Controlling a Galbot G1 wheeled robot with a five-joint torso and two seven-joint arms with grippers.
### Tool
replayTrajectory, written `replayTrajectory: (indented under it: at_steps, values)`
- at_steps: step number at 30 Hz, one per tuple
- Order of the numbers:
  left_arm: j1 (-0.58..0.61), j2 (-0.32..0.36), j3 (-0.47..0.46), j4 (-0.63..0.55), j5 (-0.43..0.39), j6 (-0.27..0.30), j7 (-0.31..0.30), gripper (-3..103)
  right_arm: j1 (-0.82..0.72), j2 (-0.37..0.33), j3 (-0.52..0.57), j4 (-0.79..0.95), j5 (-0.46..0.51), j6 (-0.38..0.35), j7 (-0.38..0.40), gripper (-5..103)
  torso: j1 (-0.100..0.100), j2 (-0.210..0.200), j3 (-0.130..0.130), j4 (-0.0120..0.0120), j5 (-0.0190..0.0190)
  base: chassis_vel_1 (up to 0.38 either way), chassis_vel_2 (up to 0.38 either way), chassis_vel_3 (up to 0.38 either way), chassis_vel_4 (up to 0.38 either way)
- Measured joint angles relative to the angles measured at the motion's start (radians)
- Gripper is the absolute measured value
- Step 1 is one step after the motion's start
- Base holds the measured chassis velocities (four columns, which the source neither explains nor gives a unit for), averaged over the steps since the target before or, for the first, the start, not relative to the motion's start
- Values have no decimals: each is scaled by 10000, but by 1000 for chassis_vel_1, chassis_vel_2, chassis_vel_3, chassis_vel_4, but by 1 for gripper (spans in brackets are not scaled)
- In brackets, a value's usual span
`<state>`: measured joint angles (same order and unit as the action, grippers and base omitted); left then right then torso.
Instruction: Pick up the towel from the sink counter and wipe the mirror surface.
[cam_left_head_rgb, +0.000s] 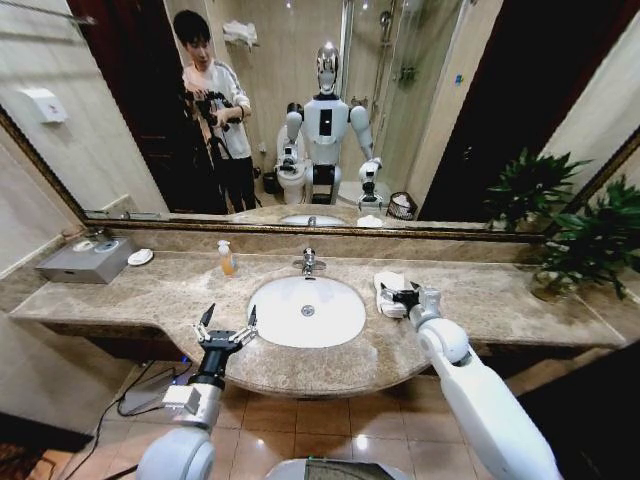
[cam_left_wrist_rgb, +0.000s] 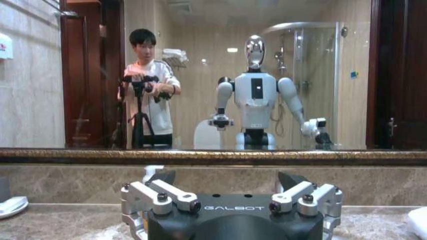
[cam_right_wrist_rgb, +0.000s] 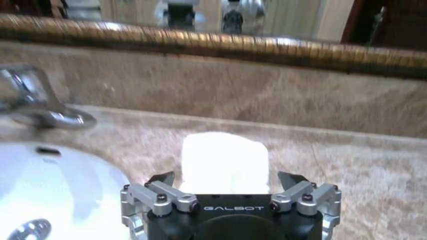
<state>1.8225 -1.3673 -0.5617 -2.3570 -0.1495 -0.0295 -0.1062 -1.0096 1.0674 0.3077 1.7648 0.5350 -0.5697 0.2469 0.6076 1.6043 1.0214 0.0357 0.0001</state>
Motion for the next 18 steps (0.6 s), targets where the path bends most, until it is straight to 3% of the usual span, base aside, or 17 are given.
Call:
replayTrajectory:
  at_steps: [9,11,13,15,17,18]
  values:
    - [-1,0,0,0,1,0,0,100,657,218,-421,-962,90,57,53,101,0,0,0,3,-2,0,0,0,0]
    - [0,0,0,0,1,0,0,100,824,307,-473,-1182,66,50,57,95,0,0,0,6,-1,0,0,0,0]
    - [-1,0,0,0,0,0,0,100,848,315,-476,-1234,52,31,51,95,0,0,0,5,-2,0,0,0,0]
    - [0,0,0,0,0,0,0,100,827,314,-474,-1320,12,24,58,79,0,0,0,2,-2,0,0,0,0]
    - [0,0,0,0,0,0,0,100,801,310,-466,-1341,6,33,58,79,0,0,-1,3,-2,0,0,0,0]
    - [0,0,0,0,1,0,0,100,738,285,-438,-1373,-25,93,61,68,0,0,0,2,-1,0,0,0,0]
